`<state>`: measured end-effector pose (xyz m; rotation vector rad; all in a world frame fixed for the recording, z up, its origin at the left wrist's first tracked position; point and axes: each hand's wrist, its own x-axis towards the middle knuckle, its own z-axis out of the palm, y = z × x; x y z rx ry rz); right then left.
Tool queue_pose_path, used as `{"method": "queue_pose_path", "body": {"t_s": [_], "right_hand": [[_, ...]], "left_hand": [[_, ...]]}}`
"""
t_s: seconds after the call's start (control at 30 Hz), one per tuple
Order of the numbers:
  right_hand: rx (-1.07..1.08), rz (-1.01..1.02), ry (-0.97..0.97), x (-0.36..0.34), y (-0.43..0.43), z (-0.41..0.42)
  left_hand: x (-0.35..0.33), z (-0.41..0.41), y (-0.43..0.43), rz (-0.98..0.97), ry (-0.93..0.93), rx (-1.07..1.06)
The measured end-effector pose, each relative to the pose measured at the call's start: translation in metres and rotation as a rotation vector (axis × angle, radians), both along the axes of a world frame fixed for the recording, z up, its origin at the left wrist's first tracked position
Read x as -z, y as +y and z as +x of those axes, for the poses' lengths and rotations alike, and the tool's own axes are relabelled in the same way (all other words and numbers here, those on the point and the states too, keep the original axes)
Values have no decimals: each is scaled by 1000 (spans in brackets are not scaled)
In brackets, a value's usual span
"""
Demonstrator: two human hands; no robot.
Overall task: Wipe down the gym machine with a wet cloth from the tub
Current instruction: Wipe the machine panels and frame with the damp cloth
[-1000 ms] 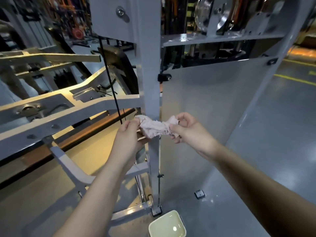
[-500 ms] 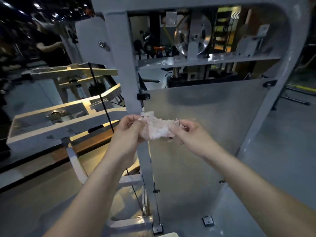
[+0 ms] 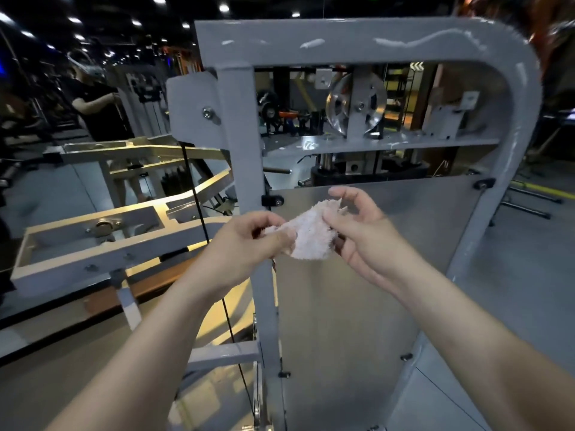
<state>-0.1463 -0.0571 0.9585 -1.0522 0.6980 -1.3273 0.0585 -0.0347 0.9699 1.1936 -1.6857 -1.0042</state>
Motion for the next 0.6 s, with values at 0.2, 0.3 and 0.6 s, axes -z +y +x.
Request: {"method": "queue_pose_path", "body": {"t_s": [0.2, 0.3, 0.6], "right_hand": [[304, -198, 334, -22, 0, 27], [348, -229, 429, -25, 2, 43], [141, -469, 878, -14, 3, 62]], "left_hand": [[-23, 32, -12, -67, 1, 87], [-26, 50, -22, -82, 25, 86], [-17, 75, -38, 218, 327, 95]]}}
